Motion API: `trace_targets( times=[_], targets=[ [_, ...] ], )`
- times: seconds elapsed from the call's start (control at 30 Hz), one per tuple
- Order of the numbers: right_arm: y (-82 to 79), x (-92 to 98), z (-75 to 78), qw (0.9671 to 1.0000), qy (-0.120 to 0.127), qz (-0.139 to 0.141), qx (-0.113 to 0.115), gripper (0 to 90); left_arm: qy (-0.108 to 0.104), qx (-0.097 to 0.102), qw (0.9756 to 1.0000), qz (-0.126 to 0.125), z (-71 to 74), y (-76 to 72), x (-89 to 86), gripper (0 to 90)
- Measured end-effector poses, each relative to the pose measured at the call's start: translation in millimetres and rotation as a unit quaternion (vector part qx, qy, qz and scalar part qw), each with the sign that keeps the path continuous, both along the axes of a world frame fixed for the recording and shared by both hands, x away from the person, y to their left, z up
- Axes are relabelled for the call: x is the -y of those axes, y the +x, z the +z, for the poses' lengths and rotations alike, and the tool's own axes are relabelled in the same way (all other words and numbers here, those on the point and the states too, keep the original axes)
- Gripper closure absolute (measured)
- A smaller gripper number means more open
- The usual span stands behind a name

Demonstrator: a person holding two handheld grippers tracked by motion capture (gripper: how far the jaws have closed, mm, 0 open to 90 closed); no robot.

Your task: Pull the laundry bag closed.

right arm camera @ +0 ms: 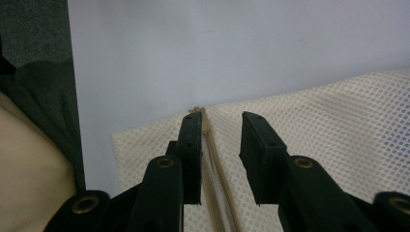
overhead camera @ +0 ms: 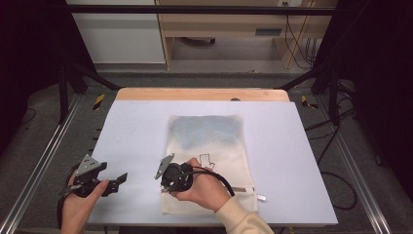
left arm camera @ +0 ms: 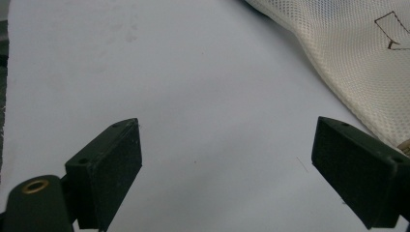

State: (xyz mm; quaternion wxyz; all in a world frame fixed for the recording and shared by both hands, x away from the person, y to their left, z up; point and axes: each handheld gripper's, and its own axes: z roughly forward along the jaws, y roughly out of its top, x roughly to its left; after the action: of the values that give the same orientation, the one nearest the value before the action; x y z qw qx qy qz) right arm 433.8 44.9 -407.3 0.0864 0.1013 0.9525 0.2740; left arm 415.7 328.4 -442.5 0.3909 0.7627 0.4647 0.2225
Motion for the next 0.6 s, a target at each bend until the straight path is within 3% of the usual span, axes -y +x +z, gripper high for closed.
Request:
trace_targets(
  times=[0.27, 0.6],
  targets=[
    [0.7, -5.0, -6.0, 0.9999, 0.007, 0.005, -0.013, 76.1, 0.002, -0.004, 1.0, -0.001, -1.4, 1.4, 0.4, 10.3],
    [6.4, -9.5, -26.4, 0.999, 0.023, -0.003, -0.039, 73.4, 0.001, -0.001, 1.0, -0.001, -0.9, 0.6, 1.8, 10.3]
  ],
)
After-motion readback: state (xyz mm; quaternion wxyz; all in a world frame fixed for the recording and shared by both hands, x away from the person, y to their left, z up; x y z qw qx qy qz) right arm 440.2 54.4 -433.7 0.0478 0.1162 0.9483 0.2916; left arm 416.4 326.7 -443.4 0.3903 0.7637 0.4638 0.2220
